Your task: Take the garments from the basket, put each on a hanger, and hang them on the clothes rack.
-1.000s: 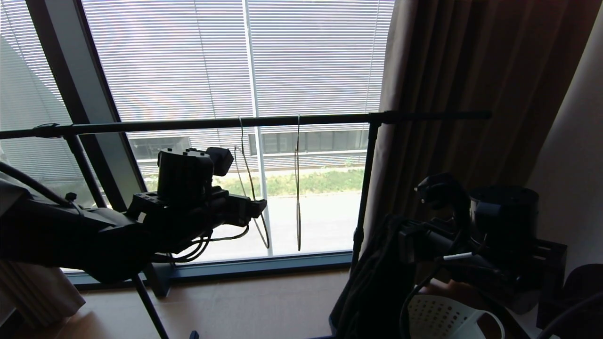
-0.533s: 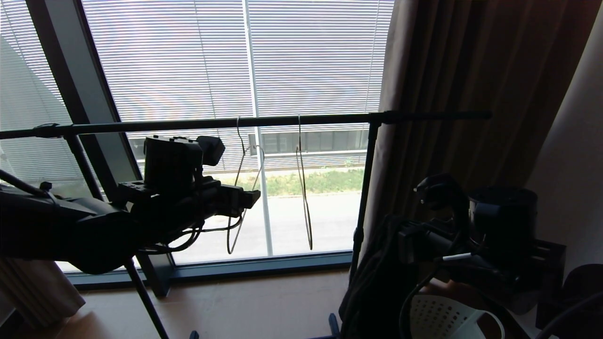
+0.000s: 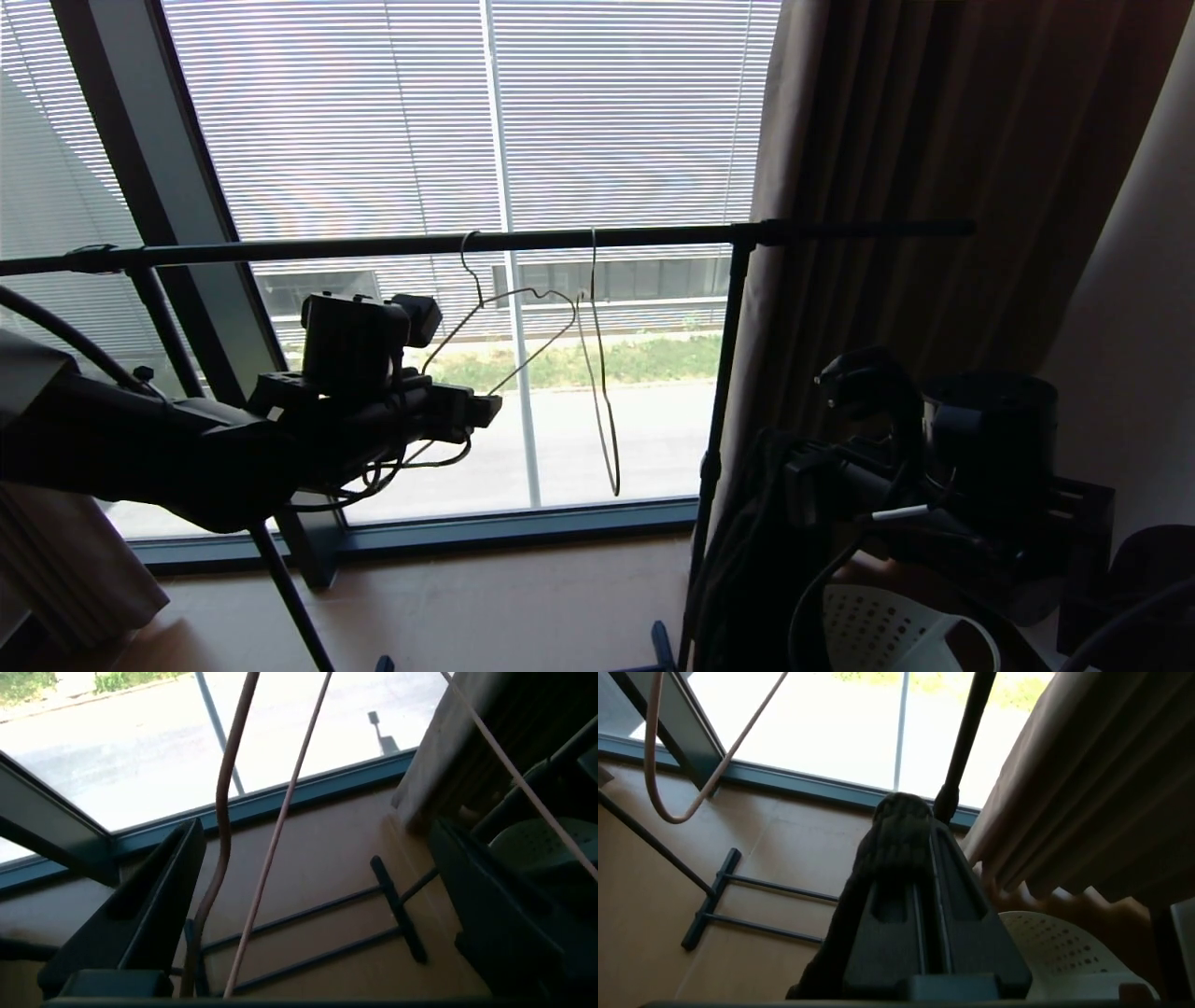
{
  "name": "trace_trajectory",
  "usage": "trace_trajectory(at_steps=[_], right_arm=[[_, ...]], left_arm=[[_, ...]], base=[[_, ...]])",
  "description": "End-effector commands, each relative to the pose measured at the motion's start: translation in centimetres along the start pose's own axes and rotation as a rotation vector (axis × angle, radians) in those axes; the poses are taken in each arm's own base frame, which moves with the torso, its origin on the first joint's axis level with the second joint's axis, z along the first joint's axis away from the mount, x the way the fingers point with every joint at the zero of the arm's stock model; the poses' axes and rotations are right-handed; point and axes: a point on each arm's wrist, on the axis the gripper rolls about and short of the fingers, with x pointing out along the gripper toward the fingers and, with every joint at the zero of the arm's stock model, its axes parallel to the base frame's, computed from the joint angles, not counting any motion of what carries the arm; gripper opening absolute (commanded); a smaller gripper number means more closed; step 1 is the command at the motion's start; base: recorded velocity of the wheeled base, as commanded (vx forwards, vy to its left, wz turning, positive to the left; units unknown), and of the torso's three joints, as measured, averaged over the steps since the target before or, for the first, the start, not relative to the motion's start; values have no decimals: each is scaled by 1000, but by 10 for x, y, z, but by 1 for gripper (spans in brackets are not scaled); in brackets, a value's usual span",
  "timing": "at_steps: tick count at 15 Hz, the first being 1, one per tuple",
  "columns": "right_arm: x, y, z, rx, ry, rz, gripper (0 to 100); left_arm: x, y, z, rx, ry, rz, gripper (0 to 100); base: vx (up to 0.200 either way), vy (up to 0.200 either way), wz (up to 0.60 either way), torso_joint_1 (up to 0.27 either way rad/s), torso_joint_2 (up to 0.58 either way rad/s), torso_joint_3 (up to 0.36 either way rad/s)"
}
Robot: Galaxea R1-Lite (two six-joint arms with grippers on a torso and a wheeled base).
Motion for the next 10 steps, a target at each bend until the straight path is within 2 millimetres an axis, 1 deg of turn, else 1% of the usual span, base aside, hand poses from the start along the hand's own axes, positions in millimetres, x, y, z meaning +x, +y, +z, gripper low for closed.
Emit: trace_trajectory(at_steps=[1, 5, 8, 10], right_arm=[[0, 0, 0, -1, 2, 1, 0], [1, 0, -1, -2, 4, -1, 0], [4, 1, -3, -3, 14, -2, 0], [4, 1, -3, -3, 14, -2, 0]], left_arm=[[1, 2, -1, -3, 4, 6, 100], [4, 16, 5, 8, -15, 41, 100], [6, 18, 11, 8, -31, 39, 100], [7, 23, 11, 44, -29, 41, 100]], base=[[0, 0, 0, 0, 0, 0], [0, 0, 0, 0, 0, 0], [0, 0, 0, 0, 0, 0], [0, 0, 0, 0, 0, 0]])
